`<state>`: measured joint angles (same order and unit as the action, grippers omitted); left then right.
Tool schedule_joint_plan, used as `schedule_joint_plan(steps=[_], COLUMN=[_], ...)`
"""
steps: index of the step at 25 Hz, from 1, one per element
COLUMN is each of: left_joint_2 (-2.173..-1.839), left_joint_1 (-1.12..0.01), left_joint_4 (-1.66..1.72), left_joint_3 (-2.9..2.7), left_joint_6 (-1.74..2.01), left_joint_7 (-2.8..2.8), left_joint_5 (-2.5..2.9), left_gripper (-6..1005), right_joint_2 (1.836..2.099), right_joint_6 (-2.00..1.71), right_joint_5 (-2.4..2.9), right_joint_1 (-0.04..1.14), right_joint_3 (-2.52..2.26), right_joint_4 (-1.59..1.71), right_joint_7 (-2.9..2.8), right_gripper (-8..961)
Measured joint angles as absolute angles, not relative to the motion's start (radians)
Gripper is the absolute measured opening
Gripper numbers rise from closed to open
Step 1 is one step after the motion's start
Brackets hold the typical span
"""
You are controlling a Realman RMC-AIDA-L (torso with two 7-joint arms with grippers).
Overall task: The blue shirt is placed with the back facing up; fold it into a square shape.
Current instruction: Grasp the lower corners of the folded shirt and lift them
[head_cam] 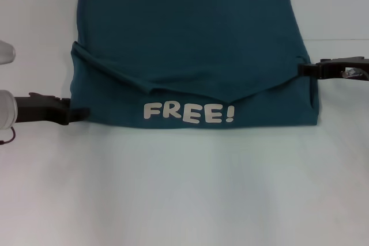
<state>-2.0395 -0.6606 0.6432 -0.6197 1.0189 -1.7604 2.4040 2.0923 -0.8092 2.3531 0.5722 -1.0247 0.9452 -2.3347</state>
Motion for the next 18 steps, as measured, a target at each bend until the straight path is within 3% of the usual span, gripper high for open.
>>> schedule_joint_plan(steps=[18], left_joint_2=[-2.044], left_joint_1=[-0.669], left_joint_4=[0.62], left_joint_3=[-0.62], left_joint_6=[1.021], left_joint_7=[-1.754], left_joint_5=[2.404], left_gripper=[331], right_joint_2=[2.091], right_joint_6=[-0.796], right_joint_5=[2.353], right_joint_1=[0.568], right_joint_3=[-1.025], right_joint_4=[0.935], right_joint_7=[-2.335], right_gripper=[622])
